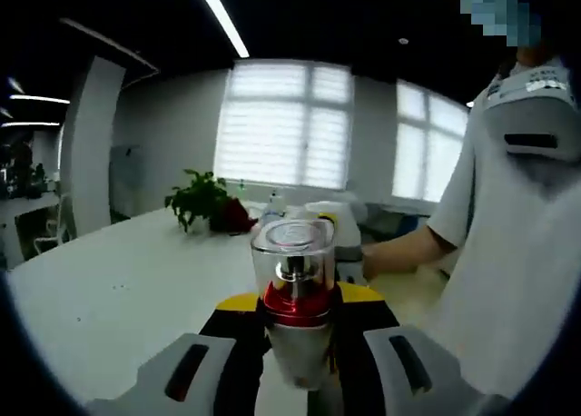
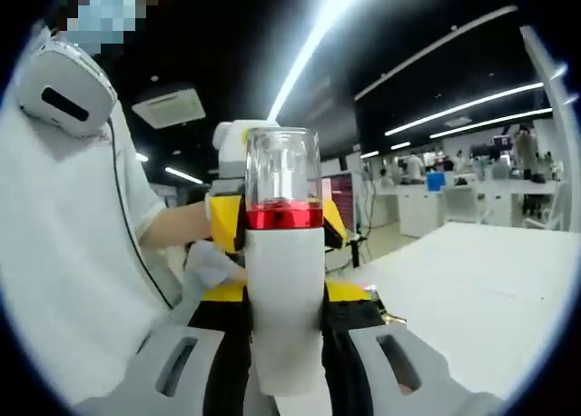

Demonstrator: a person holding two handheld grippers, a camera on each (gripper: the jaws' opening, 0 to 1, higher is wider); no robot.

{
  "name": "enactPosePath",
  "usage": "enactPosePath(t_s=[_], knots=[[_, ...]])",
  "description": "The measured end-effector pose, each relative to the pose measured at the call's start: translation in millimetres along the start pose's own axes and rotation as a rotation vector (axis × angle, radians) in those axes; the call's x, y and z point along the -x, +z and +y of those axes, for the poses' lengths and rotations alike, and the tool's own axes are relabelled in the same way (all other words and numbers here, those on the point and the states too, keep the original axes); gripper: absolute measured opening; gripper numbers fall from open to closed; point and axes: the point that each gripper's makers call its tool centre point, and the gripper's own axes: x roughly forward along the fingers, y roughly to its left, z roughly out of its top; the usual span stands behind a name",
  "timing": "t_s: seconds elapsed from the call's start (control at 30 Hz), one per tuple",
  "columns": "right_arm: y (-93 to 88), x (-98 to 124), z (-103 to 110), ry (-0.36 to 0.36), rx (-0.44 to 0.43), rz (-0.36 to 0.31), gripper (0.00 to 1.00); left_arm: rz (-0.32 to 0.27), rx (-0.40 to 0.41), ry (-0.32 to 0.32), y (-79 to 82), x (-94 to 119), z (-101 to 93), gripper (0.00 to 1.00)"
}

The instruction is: Arrange the skincare products in the storage area until every visible bottle or jar stands upright without overlapping.

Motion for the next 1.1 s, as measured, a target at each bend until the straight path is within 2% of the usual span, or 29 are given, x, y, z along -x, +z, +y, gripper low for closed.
enactPosePath(t_s=[0.03, 0.07, 0.13, 0.17, 0.23, 0.43, 0.57, 0.8, 0.9, 1.1], knots=[[-3.8, 0, -1, -0.002, 0.013, 0.016, 0.28, 0.014, -0.015, 0.01, -3.5, -2, 0.2, 0.27], [-11.7, 2, -2, -0.004, 0.046, 0.056, 0.29, 0.036, -0.069, 0.022, -9.2, -5, -1.2, 0.27], [-27.8, 3, -1, 0.011, 0.076, 0.131, 0.29, 0.072, -0.12, 0.027, -19.4, -11, -4.7, 0.26], [-35.4, 4, -3, 0.009, 0.097, 0.165, 0.29, 0.111, -0.151, 0.033, -29.6, -15, -5.8, 0.26], [-53.1, 6, -3, 0.015, 0.113, 0.222, 0.29, 0.141, -0.173, 0.025, -44.7, -23, -7.7, 0.26], [-87.4, 17, -13, -0.004, 0.081, 0.252, 0.29, 0.141, -0.095, 0.009, -76.2, -39, 0.3, 0.26], [-106.0, 24, -23, -0.026, 0.088, 0.276, 0.29, 0.142, -0.086, 0.007, -90.8, -51, 4.1, 0.26], [-147.0, 39, -48, -0.039, 0.077, 0.347, 0.29, 0.198, -0.058, 0.02, -127.9, -77, 25.1, 0.26], [-157.7, 45, -59, -0.037, 0.071, 0.36, 0.29, 0.205, -0.041, 0.022, -137.4, -87, 35.1, 0.26], [-176.3, 52, -90, -0.026, 0.07, 0.379, 0.29, 0.215, -0.038, 0.037, -145.2, -109, 46.1, 0.26]])
